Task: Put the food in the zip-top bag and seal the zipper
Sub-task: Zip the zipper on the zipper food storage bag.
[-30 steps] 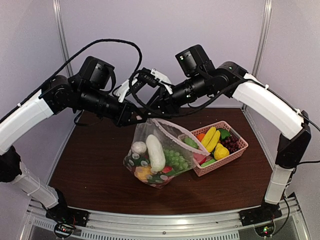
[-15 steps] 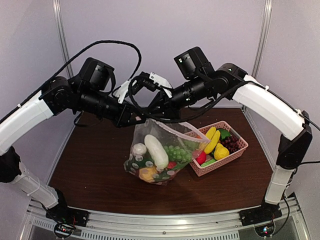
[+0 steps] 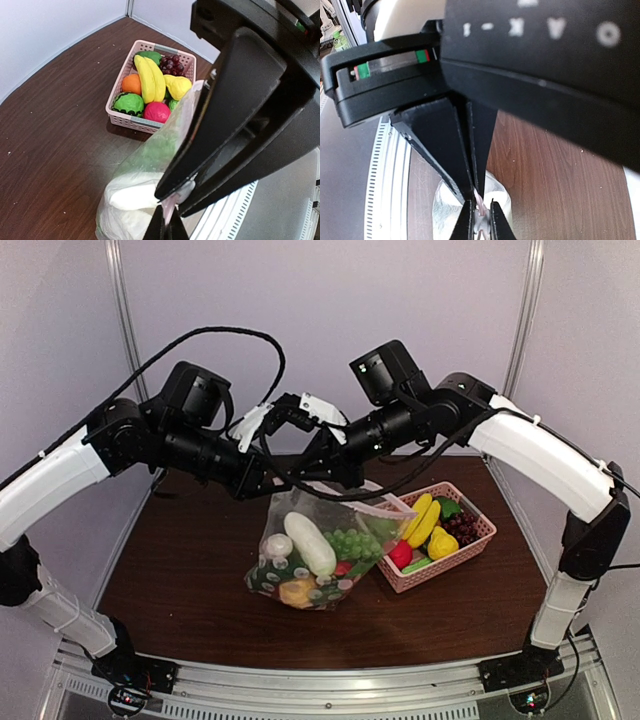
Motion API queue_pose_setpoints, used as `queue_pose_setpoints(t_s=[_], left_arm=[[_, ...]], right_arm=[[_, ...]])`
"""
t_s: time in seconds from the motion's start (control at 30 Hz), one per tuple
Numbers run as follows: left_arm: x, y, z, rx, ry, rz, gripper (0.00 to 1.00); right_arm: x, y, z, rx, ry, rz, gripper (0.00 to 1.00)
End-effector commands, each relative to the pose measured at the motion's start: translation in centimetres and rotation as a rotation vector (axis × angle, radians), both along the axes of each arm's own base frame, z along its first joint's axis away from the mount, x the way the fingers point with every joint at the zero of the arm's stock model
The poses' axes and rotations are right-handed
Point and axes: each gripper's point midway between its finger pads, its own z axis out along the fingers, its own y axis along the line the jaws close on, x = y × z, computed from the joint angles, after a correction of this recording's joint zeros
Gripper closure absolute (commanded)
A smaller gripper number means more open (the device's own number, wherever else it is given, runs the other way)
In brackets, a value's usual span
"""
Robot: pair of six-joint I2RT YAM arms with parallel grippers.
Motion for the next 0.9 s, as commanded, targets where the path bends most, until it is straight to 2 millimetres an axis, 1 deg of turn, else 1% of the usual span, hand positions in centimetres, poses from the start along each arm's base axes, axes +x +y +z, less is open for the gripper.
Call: queue_pose_setpoints(t_s=[0.0,0.17,0.3,0.43,0.5,0.73,0.87], left_arm=[[1.1,2.2,2.6,-0.032,-0.107,0.064,1.0],[1.5,4.1,2.7,-0.003,-0.165,0.107,1.0],[1.7,5.5,2.3,0.024,-0.195,0.142,1.0],[2.0,6.5,1.8,0.046,-0.211,0.165,1.0],[2.7,7.3,1.5,0.067,-0.227,0.199,1.0],[3.3,8.0,0.7,0.087,-0.222,0.221,1.0],[3.7,8.2,0.3,0.085,-0.221,0.232,1.0]], right_arm=[[0.7,-2.7,-1.9,-0.115,-0.026,-0.055,1.0],[1.8,-3.9,-2.5,-0.145,-0.02,-0.073,1.0],[2.7,-5.3,-2.8,-0.17,-0.007,-0.087,1.0],[3.3,-6.7,-3.3,-0.193,0.003,-0.104,1.0],[3.6,-7.4,-3.4,-0.203,0.006,-0.113,1.0],[5.5,-10.7,-4.3,-0.232,0.027,-0.188,1.0],[6.1,-12.3,-4.8,-0.241,0.043,-0.219,1.0]])
